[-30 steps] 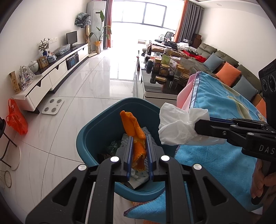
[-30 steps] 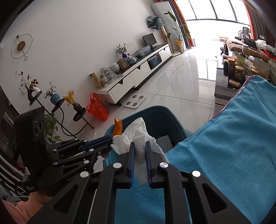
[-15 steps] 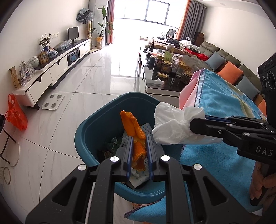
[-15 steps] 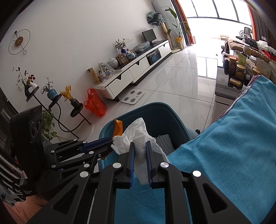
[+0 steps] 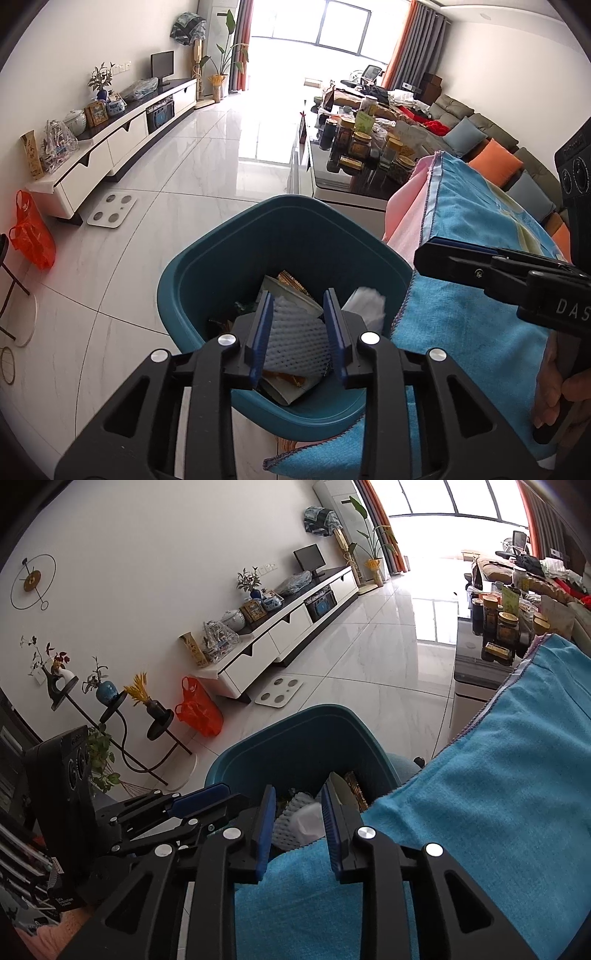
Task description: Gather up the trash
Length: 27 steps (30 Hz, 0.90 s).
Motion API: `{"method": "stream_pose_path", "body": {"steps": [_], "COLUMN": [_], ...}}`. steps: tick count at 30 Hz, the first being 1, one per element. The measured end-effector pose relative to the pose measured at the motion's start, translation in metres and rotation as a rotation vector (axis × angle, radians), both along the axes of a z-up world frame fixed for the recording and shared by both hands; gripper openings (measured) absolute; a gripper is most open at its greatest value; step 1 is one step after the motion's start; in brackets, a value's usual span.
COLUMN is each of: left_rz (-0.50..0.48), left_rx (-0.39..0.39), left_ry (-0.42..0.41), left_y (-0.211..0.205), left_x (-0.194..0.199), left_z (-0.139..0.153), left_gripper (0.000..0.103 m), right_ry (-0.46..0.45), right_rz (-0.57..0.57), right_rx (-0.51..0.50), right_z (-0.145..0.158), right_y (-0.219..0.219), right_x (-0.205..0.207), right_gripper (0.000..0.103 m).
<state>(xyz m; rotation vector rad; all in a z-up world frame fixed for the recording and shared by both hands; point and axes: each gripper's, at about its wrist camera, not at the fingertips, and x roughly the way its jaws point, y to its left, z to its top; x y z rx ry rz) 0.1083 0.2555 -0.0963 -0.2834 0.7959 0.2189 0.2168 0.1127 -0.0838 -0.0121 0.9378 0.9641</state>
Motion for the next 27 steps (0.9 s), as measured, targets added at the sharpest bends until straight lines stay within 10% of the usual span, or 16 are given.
{"method": "stream_pose_path", "body": {"steps": [15, 27], "left_rz": [-0.132, -0.171], "left_rx": [0.06, 0.139], "left_ry": [-0.248, -0.431], "left_y": [-0.065, -0.16], "left_x": [-0.056, -0.07], "left_z": [0.053, 0.08], "left_gripper": [0.098, 0.098], "right_ry": [-0.221, -0.56], "right_rz": [-0.203, -0.53], "right_rx": [0.092, -0.01], "right_z": [0.041, 0.048], "right_y": [-0.129, -0.237], "right_x": [-0.048, -0.12], "right_gripper": [0.066, 0.096]}}
